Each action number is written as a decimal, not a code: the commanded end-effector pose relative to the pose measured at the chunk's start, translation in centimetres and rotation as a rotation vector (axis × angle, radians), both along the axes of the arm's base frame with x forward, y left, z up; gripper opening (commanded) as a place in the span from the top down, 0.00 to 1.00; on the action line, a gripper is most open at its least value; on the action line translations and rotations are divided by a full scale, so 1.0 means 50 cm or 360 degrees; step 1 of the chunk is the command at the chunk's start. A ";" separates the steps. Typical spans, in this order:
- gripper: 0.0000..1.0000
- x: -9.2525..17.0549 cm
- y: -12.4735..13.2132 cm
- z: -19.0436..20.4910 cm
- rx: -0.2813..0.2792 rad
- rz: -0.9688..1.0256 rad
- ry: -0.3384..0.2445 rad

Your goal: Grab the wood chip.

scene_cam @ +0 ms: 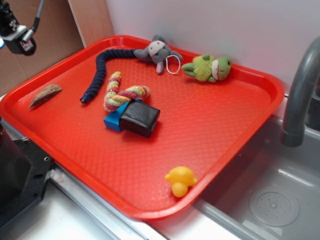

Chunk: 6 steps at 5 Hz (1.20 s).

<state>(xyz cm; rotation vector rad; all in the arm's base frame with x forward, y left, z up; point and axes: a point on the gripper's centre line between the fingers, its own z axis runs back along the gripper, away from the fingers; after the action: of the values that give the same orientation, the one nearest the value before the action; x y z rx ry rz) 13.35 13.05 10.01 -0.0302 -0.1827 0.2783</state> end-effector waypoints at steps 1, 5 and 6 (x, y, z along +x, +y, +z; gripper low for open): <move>0.00 0.001 0.047 -0.087 0.0029 -0.0072 0.0093; 0.00 -0.086 -0.011 -0.202 0.0128 -0.0188 0.0226; 0.00 0.012 -0.068 -0.156 0.0049 -0.0264 0.0228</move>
<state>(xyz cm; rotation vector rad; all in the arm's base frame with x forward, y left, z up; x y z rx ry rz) 13.74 9.19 1.62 -0.0078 -0.0174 0.1262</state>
